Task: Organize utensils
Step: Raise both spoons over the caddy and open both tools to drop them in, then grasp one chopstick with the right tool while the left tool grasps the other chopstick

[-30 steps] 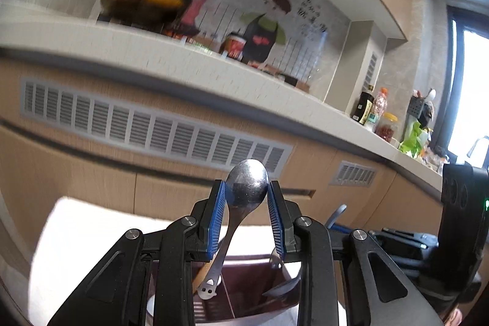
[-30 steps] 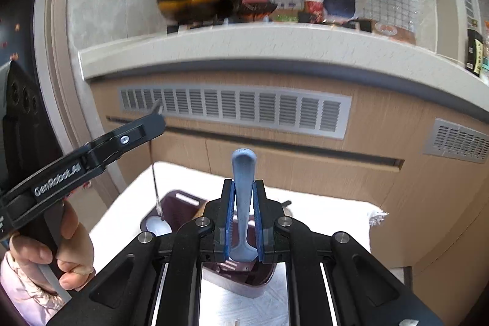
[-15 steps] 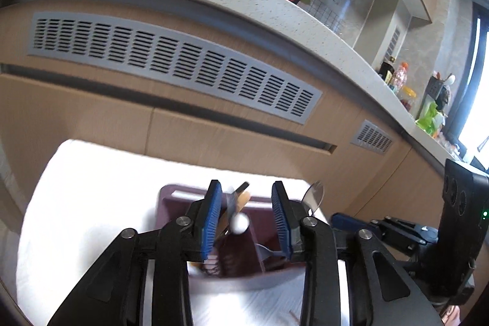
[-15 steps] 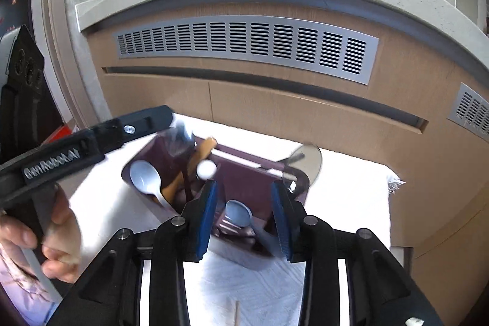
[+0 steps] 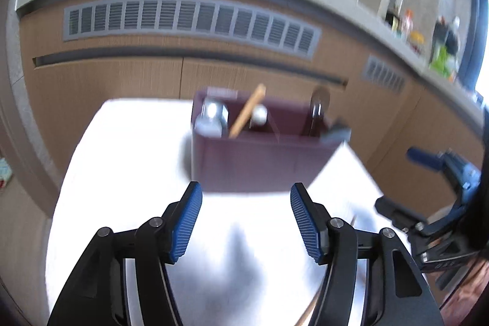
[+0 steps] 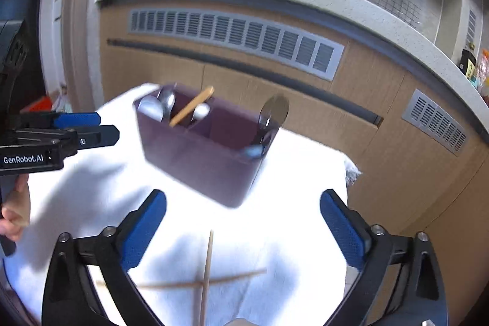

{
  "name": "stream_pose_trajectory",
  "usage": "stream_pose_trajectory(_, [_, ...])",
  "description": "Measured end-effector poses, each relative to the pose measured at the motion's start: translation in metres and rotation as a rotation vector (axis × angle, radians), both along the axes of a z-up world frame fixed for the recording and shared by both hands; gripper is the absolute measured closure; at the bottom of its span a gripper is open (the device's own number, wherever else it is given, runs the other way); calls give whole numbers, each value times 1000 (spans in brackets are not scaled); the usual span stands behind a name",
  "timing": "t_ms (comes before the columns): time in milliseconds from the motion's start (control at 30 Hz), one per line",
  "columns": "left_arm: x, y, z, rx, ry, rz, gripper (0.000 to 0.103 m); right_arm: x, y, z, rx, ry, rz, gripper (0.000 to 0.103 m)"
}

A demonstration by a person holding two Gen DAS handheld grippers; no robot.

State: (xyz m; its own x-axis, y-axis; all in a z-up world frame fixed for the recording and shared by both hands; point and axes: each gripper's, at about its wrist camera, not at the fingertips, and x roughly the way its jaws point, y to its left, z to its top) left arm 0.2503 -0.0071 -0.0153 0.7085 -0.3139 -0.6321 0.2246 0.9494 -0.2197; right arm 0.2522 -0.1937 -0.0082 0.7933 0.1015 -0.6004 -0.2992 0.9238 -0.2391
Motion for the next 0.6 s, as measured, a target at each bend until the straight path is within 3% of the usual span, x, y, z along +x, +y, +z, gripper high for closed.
stream_pose_trajectory(200, [-27,-9,-30,115,107,-36,41,-24,-9,-39,-62,78,-49,1])
stream_pose_trajectory(367, [-45,-16,-50,165,171,-40,41,-30,-26,-69,52,222,-74,1])
stream_pose_trajectory(467, [-53,-21,-56,180,196,-60,41,-38,-31,-77,126,244,-45,1])
stream_pose_trajectory(500, [-55,-21,-58,186,202,-63,41,-39,-31,-79,137,259,-40,5])
stream_pose_trajectory(567, [-56,-23,-60,198,213,-67,41,-39,-29,-82,118,272,-33,27])
stream_pose_trajectory(600, [-56,-25,-60,200,216,-66,40,-38,-27,-85,97,278,-37,45])
